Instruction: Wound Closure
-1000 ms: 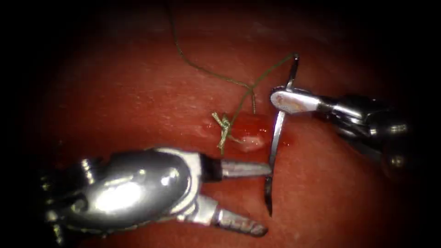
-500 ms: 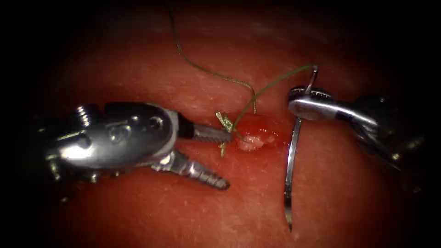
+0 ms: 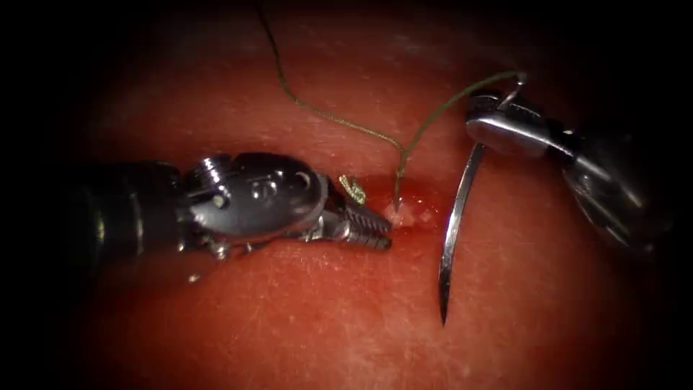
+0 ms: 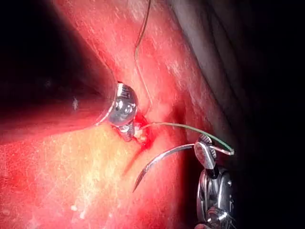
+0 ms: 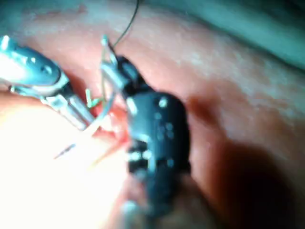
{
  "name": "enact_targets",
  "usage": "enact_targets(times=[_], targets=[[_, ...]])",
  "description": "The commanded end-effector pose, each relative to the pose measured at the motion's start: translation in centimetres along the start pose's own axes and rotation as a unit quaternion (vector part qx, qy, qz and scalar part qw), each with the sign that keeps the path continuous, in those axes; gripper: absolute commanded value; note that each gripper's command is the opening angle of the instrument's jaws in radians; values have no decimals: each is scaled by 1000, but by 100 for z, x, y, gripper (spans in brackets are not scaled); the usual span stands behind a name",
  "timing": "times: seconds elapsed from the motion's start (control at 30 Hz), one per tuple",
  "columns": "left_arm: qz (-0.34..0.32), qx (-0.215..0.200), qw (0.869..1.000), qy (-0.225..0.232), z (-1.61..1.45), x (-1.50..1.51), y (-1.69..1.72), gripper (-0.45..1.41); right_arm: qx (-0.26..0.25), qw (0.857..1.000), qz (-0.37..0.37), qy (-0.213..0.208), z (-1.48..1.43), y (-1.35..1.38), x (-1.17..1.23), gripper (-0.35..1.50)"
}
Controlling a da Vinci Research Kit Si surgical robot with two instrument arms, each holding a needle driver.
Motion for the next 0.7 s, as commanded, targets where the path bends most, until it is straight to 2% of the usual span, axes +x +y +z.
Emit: enact_targets(times=[0.03, 0.3, 0.37, 0.4, 0.47, 0.57, 0.7], targets=[[0, 1, 1000, -2, 10, -1, -6, -30, 0, 1000, -3, 1, 6, 1, -8, -35], [-8, 22, 999, -22, 33, 3, -30, -26, -1, 1000, -21, 2, 9, -2, -9, -35], [-7, 29, 999, -38, 36, 1, -35, -26, 1, 1000, -24, 3, 10, -4, -10, -35], [-9, 41, 997, -66, 40, -6, -44, -24, 1, 1000, -28, 4, 12, -5, -10, -35], [-15, 53, 994, -92, 42, -14, -53, -22, 2, 999, -40, 1, 14, -6, -11, -35], [-26, 61, 992, -108, 40, -18, -64, -21, 7, 999, -52, 2, 16, -8, -11, -35], [-32, 63, 988, -138, 42, -17, -70, -34, 7, 998, -61, 3, 17, -7, -12, -35]])
